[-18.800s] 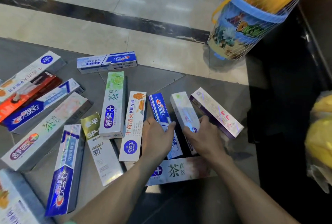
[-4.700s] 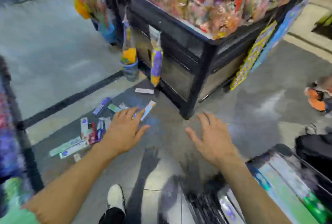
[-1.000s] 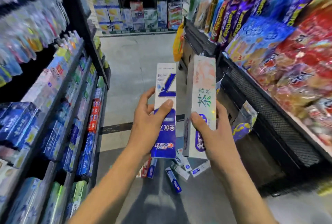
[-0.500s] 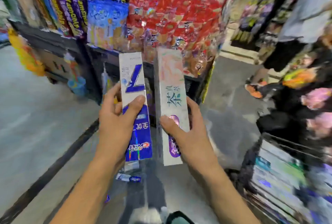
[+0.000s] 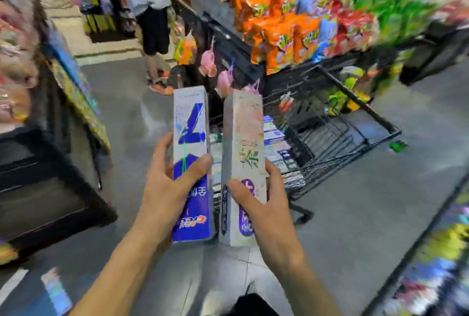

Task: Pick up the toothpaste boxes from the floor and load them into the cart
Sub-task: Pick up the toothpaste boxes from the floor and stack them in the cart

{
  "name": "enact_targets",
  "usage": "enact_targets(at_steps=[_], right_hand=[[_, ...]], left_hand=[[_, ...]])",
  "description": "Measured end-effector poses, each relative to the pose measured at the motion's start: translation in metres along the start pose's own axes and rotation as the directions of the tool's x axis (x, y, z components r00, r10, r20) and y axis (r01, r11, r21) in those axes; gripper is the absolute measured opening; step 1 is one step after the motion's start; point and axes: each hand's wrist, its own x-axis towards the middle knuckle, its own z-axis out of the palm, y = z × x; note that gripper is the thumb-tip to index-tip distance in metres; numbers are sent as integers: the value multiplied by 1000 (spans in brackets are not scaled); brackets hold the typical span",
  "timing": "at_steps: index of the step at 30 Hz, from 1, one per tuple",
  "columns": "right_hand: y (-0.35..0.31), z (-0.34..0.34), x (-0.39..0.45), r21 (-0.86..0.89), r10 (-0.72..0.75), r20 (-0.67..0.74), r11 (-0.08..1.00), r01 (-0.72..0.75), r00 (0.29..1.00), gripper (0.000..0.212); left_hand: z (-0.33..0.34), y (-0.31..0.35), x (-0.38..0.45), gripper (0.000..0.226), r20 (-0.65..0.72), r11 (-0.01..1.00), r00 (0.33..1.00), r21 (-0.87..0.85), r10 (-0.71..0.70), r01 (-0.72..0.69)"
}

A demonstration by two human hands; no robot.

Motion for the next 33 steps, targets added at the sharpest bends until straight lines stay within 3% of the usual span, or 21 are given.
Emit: enact_targets(at_steps=[5, 9, 13, 15, 18, 24, 29, 33], right_hand=[[-15, -100, 41, 31, -12, -137, 999, 16, 991, 60], [-27, -180, 76, -3, 15, -172, 1000, -16, 985, 67], [-30, -244, 117, -72, 59, -164, 995, -72, 985, 69], [-31, -266, 134, -126, 78, -160, 987, -98, 984, 70], [-30, -293, 166, -248, 85, -156, 961, -122, 984, 54], [-21, -322, 245, -512, 137, -97, 843, -168, 986, 34], [-14, -330, 329, -749, 252, 71, 653, -115, 965, 40], [6, -325, 395, -822, 296, 205, 570, -1, 933, 41]], left_hand=[[101, -34, 42, 86, 101, 997, 994, 68, -43, 36], [179, -57, 68, 90, 151, 989, 983, 121, -101, 83], [239, -74, 92, 70, 146, 979, 978, 162, -149, 125], [258, -82, 105, 72, 135, 968, 975, 202, -177, 147], [275, -95, 129, 76, 94, 941, 972, 285, -217, 183], [275, -139, 194, 46, -15, 855, 981, 488, -193, 176], [257, -174, 250, 35, -134, 839, 975, 497, -178, 222], [242, -197, 287, 28, -177, 814, 967, 524, -184, 251]])
